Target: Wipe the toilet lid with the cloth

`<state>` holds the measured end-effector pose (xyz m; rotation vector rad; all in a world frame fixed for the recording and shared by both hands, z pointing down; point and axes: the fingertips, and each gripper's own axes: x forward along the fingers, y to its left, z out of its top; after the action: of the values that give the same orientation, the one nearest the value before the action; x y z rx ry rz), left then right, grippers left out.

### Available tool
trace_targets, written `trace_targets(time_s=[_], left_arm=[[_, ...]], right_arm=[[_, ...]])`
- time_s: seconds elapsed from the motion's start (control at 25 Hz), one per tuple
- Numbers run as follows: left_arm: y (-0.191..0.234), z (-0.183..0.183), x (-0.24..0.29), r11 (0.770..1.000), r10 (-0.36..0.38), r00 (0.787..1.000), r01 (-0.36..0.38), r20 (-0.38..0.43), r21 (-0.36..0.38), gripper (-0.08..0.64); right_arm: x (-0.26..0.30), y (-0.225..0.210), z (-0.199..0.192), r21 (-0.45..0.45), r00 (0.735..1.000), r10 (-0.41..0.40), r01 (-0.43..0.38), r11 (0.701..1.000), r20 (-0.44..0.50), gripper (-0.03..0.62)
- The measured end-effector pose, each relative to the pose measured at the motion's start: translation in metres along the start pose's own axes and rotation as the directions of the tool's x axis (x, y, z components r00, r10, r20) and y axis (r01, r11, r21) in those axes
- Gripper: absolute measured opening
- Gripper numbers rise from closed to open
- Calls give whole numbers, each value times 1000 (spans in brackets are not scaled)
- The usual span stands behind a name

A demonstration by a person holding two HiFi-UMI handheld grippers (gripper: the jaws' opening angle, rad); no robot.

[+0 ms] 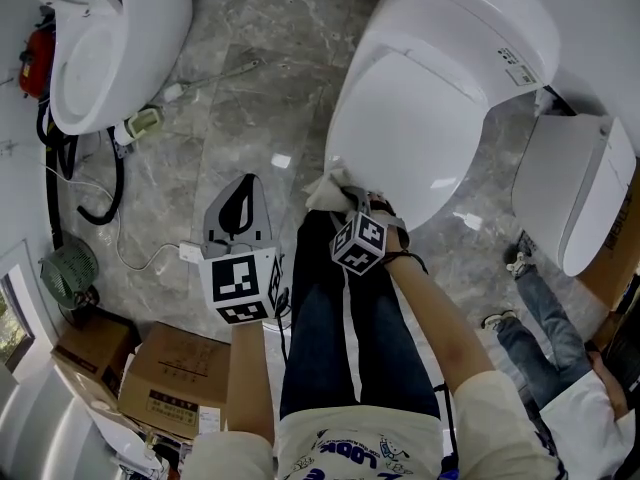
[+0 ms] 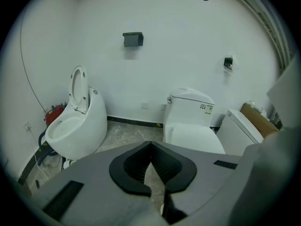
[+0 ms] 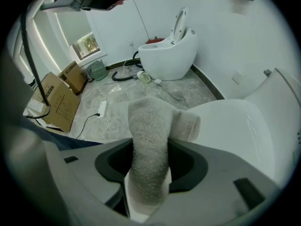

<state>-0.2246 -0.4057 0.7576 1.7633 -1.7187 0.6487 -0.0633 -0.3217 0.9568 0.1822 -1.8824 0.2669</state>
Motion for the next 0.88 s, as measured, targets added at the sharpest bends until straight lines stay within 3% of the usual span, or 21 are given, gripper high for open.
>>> trace_targets(time_s=[0.24,0.48,0.64,0.88], left_arm=[[-8,-1,-3,1000,-10,1000,10,-4,16,3],[-19,-1,0,999,-28,1000,28,-15,33,3],[-29,0,5,998,-41,999,42,-19,47,3],[-45,7,12,996,-61,998,63,-24,64,3]], right_arm=[[-6,38,-30,-47,998,59,-59,997,-12,196],[-14,50,-54,-111,993,117,-119,987,-24,195],[-19,44,-70,-181,986,163,-167,969,-36,193],[-34,4,-92,-236,987,150,-157,959,-47,192]])
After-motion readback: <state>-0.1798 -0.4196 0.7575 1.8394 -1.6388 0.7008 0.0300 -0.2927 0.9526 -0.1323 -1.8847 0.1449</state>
